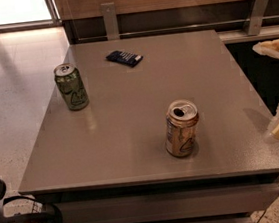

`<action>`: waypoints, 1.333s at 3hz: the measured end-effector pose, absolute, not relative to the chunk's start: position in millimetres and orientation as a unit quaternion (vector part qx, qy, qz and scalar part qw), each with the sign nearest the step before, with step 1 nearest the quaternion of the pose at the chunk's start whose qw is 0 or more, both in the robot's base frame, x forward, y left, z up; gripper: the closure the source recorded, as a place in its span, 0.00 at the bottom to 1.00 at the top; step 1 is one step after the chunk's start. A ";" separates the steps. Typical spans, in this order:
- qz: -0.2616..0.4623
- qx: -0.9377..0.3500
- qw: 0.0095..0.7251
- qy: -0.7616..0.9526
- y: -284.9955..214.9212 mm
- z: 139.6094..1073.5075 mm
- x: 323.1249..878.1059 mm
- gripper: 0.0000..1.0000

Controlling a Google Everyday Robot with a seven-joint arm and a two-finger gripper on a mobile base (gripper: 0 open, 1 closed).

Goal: Move orange can near rxbar blueberry

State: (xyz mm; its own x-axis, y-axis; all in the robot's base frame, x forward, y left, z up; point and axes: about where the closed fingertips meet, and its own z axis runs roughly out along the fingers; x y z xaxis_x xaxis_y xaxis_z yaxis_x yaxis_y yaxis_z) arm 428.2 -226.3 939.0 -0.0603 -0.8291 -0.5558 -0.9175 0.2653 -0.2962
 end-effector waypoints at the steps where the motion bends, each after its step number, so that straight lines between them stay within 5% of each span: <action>1: 0.126 -0.608 0.410 0.668 -199.8 929.7 437.1 0.00; 4: 0.389 -0.547 0.521 0.527 -89.5 947.3 411.8 0.00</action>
Offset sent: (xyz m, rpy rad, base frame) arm 0.0016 0.1196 0.0255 0.8998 -0.1227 0.3650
